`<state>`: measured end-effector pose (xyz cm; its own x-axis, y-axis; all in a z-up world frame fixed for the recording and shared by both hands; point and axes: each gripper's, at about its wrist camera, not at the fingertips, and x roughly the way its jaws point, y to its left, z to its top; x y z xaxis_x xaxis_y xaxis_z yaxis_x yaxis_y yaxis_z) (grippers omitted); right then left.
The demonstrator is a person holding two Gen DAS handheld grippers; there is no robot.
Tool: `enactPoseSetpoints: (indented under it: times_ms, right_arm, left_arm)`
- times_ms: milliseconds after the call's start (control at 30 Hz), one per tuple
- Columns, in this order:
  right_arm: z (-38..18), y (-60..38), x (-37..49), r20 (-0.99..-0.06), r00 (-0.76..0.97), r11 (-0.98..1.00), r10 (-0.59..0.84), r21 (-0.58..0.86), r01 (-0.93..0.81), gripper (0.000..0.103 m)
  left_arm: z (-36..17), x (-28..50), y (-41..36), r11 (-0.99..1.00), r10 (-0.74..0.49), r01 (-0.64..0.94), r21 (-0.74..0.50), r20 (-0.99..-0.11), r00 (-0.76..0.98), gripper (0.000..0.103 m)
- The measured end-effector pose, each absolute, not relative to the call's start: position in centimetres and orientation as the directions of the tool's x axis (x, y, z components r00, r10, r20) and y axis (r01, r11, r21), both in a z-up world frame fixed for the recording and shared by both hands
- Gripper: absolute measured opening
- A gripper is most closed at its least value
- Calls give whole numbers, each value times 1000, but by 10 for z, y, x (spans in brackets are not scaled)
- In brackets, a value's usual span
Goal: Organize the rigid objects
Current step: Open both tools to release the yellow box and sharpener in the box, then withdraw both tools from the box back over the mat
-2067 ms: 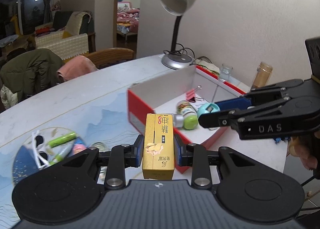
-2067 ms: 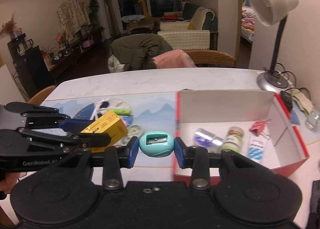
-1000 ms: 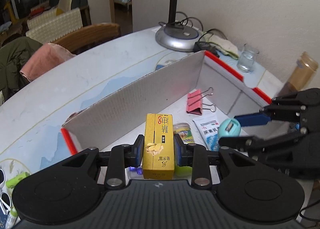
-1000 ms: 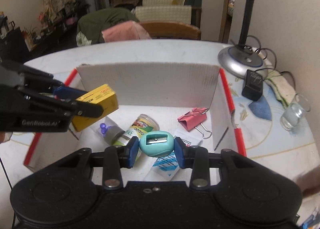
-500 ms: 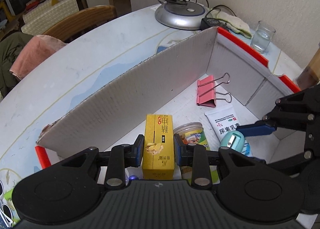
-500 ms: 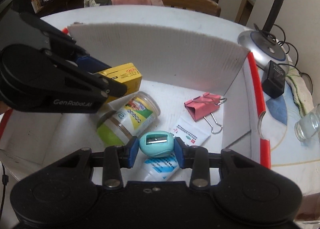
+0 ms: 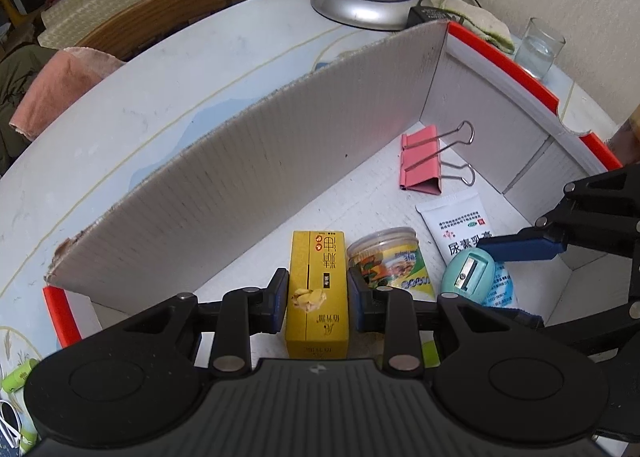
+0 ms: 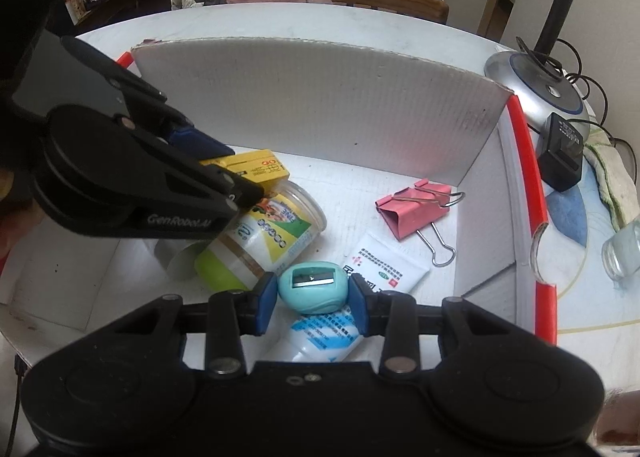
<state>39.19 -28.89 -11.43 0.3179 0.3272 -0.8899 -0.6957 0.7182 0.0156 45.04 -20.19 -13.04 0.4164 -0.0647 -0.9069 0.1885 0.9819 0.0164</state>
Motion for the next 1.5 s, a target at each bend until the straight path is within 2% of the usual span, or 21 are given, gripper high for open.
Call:
enactPoseSetpoints:
  times_ms: [200, 267, 633, 1133, 1200, 1267, 1500]
  right_arm:
    - [-113, -291, 392, -886, 322, 728, 332, 24, -685, 40]
    - [-112, -293, 391, -884, 322, 728, 338, 29, -685, 46]
    - [-90, -305, 379, -849, 360, 736, 388, 50, -675, 55]
    - [-49, -312, 340, -790, 413, 735, 453, 68, -675, 58]
    - [-42, -311, 333, -779, 422, 733, 464, 69, -677, 60]
    - [-35, -311, 327, -766, 429, 732, 479, 78, -677, 66]
    - [-14, -303, 304, -732, 452, 730, 511, 92, -677, 72]
  left_arm:
    - [-127, 445, -201, 984, -60, 177, 17, -906, 419, 30]
    - [-123, 443, -201, 985, -62, 174, 15, -902, 428, 30]
    - [-92, 416, -198, 987, -92, 161, -12, -859, 504, 30]
    - [-38, 354, -185, 992, -116, 110, -58, -757, 643, 30]
    - [-32, 343, -182, 992, -119, 103, -67, -743, 659, 30]
    - [-27, 332, -177, 992, -124, 91, -84, -729, 673, 30]
    - [-15, 292, -159, 989, -147, 84, -125, -688, 711, 30]
